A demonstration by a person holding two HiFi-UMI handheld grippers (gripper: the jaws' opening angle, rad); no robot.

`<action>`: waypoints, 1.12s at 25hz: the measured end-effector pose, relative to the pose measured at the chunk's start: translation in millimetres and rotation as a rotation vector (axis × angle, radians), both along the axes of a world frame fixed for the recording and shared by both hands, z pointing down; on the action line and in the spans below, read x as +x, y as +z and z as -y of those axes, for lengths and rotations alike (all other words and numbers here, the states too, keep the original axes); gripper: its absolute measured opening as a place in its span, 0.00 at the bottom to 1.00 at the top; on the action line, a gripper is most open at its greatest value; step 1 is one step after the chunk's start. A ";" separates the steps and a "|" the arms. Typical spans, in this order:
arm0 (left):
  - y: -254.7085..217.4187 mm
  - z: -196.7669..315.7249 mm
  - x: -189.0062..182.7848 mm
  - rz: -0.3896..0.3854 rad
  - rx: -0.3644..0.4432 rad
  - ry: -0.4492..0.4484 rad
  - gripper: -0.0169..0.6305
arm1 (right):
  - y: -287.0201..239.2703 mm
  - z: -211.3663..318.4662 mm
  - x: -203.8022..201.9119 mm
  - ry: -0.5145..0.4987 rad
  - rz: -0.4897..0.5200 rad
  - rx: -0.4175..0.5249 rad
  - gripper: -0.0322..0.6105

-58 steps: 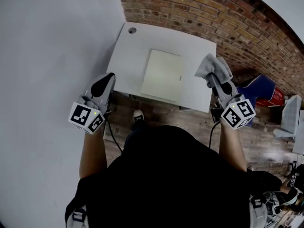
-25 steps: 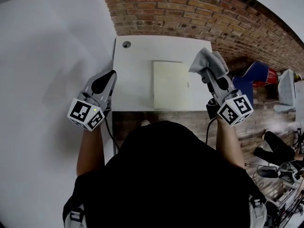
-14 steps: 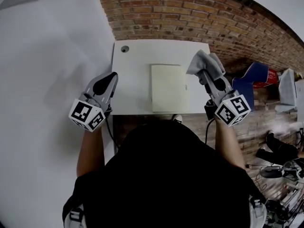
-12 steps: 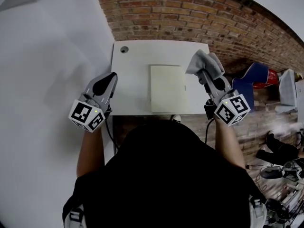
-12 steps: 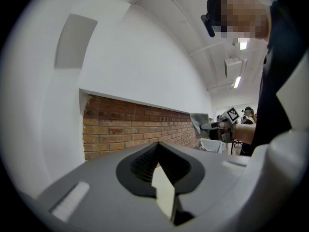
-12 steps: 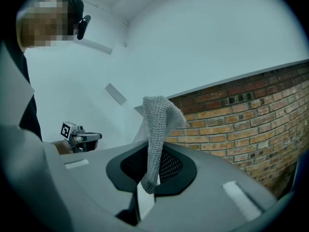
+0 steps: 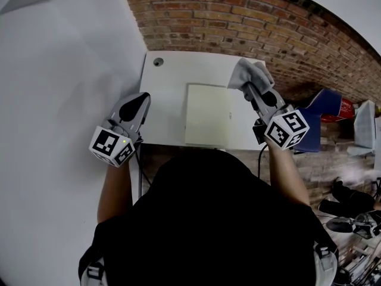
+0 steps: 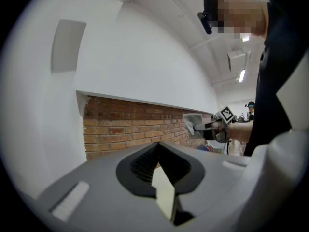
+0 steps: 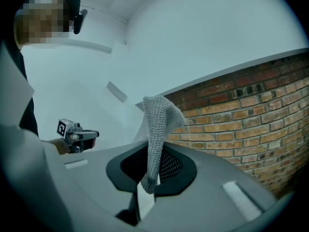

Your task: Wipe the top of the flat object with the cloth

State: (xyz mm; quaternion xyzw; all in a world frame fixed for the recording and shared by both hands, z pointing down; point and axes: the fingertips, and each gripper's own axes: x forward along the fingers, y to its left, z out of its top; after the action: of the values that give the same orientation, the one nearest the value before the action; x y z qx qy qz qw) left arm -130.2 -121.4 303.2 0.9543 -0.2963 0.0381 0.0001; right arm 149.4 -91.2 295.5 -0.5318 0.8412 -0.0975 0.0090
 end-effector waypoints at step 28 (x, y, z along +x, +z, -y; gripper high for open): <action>35.7 4.4 -12.6 0.043 -0.090 -0.122 0.03 | 102.8 97.4 -55.7 -0.153 0.094 -0.199 0.07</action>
State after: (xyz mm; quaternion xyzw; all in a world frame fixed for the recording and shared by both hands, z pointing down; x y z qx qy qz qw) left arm -142.9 -125.9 338.9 0.9325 -0.3518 0.0720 0.0390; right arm 93.7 -188.6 398.3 -0.4591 0.8642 -0.2056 -0.0120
